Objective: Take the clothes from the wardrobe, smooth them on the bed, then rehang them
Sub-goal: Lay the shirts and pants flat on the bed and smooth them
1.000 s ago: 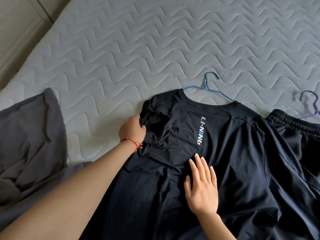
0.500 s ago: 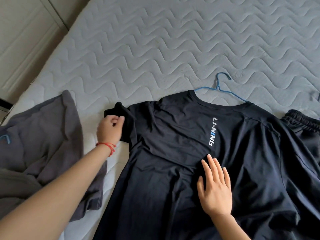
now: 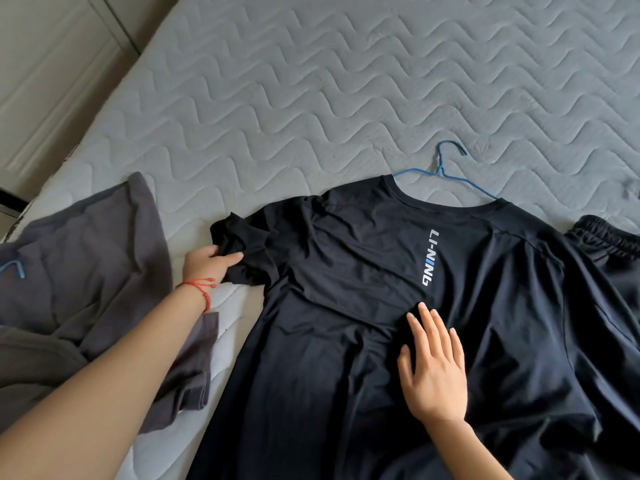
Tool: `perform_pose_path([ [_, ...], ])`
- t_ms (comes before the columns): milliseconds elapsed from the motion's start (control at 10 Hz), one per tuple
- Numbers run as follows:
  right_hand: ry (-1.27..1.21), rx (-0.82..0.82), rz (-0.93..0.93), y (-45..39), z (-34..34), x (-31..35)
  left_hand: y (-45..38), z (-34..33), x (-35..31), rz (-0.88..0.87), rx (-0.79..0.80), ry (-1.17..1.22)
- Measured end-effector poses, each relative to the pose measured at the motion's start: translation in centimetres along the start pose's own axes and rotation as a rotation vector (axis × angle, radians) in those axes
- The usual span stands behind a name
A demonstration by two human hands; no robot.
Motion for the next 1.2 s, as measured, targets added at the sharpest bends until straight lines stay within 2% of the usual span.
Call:
perform_pose_path([
  [100, 0.001, 0.000, 0.001, 0.0, 0.1, 0.0, 0.1, 2.4, 1.5, 0.042, -0.072, -0.045],
  [200, -0.003, 0.005, -0.002, 0.0, 0.1, 0.0, 0.7, 3.8, 2.5, 0.146, -0.090, -0.310],
  [300, 0.005, 0.008, -0.005, 0.0, 0.1, 0.0, 0.3, 3.6, 2.1, 0.231, -0.108, -0.297],
  [400, 0.010, 0.007, -0.002, -0.1, 0.0, 0.0, -0.1, 2.8, -0.2, 0.179, -0.223, -0.115],
  [500, 0.010, -0.001, -0.001, 0.0, 0.0, 0.0, -0.7, 1.3, -2.2, 0.141, -0.226, -0.029],
  [600, 0.009, -0.008, -0.002, 0.0, -0.1, 0.0, -1.3, 0.4, -3.5, 0.108, -0.167, -0.063],
  [700, 0.009, -0.011, -0.001, 0.0, -0.1, 0.0, -2.1, 0.2, -3.7, 0.067, -0.023, -0.192],
  [800, 0.007, -0.016, -0.001, 0.0, -0.1, 0.0, -2.9, 0.4, -4.0, 0.047, 0.031, -0.100],
  [900, 0.009, -0.027, 0.004, 0.0, -0.1, 0.0, -3.9, 1.1, -4.5, 0.033, -0.046, 0.201],
  [1000, 0.013, -0.037, 0.007, -0.1, -0.1, 0.0, -5.3, 1.6, -4.1, -0.014, -0.046, 0.301],
  [1100, 0.016, -0.041, 0.010, 0.0, -0.2, 0.0, -5.4, 2.1, -2.6, -0.080, -0.119, 0.130],
  [1200, 0.020, -0.034, 0.007, 0.0, -0.2, -0.1, -2.0, 1.6, -1.8, -0.178, -0.297, -0.205],
])
Point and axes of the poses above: each hand's wrist, its own y-axis away from the middle knuckle, its own z-axis out of the back of the hand, x = y × z, the point moved 1 cm from there along -y, towards the middle knuckle
